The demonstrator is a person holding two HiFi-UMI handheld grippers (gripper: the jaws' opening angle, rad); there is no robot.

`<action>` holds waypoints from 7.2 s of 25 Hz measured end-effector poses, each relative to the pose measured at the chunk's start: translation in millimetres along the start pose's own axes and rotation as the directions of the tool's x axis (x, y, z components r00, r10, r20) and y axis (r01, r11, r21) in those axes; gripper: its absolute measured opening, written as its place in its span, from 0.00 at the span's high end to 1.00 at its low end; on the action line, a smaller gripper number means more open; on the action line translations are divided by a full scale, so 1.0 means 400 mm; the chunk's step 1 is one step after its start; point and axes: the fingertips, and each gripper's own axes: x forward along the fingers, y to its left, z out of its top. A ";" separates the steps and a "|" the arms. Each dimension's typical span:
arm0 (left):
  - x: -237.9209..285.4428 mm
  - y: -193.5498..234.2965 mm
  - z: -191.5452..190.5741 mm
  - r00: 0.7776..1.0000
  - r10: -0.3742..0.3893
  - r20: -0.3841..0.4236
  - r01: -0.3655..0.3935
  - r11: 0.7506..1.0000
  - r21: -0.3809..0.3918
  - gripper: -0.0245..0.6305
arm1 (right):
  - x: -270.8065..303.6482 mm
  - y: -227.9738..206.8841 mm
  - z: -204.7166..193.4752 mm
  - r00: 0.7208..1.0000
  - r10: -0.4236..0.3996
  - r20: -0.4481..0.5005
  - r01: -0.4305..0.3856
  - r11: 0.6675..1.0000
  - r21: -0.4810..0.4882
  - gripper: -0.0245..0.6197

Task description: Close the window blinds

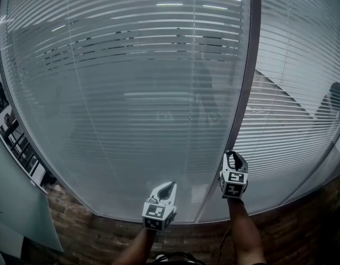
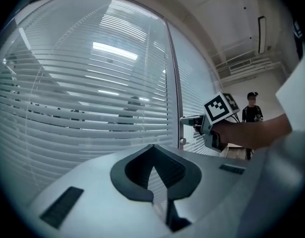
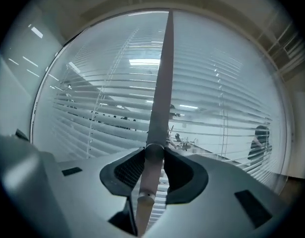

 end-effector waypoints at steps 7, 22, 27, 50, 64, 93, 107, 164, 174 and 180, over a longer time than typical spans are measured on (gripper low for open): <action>0.004 0.003 -0.007 1.000 -0.001 -0.011 0.001 1.000 0.005 0.97 | 0.002 0.008 0.003 0.999 0.029 -0.022 -0.033 0.986 -0.164 0.77; -0.005 0.026 -0.011 1.000 0.014 -0.006 -0.014 1.000 0.019 0.97 | 0.002 0.030 -0.024 0.997 -0.063 -0.034 -0.021 0.185 -0.983 0.77; -0.001 0.025 -0.017 1.000 0.014 -0.007 -0.014 1.000 0.013 0.97 | 0.003 0.029 -0.028 0.998 -0.040 -0.042 -0.039 0.063 -0.997 0.77; -0.019 0.016 0.001 0.999 0.041 -0.003 -0.041 0.999 0.000 0.97 | -0.105 0.021 0.038 0.991 0.136 0.004 -0.128 0.945 -0.302 0.77; -0.044 0.003 -0.007 0.997 0.076 -0.009 -0.076 0.997 -0.013 0.97 | -0.260 0.071 -0.082 0.983 0.183 -0.021 -0.184 0.983 -0.028 0.96; -0.355 0.049 -0.043 0.949 0.302 -0.089 -0.302 0.953 0.015 0.97 | -0.399 0.328 -0.180 0.932 0.359 -0.041 -0.356 0.932 0.063 0.96; -0.583 0.182 -0.127 0.956 0.289 -0.052 -0.291 0.956 -0.030 0.97 | -0.556 0.556 -0.232 0.941 0.332 -0.067 -0.328 0.943 0.053 0.96; -0.760 -0.092 -0.088 0.974 0.219 -0.056 -0.221 0.975 -0.031 0.97 | -0.940 0.539 -0.155 0.953 0.301 -0.034 -0.300 0.953 0.035 0.96; -0.787 -0.056 -0.099 0.968 0.243 -0.063 -0.246 0.969 -0.034 0.97 | -0.925 0.571 -0.119 0.954 0.298 -0.011 -0.298 0.954 0.034 0.96; -0.803 -0.031 -0.107 0.966 0.255 -0.052 -0.257 0.966 -0.034 0.97 | -0.919 0.593 -0.115 0.952 0.307 0.004 -0.307 0.951 0.029 0.96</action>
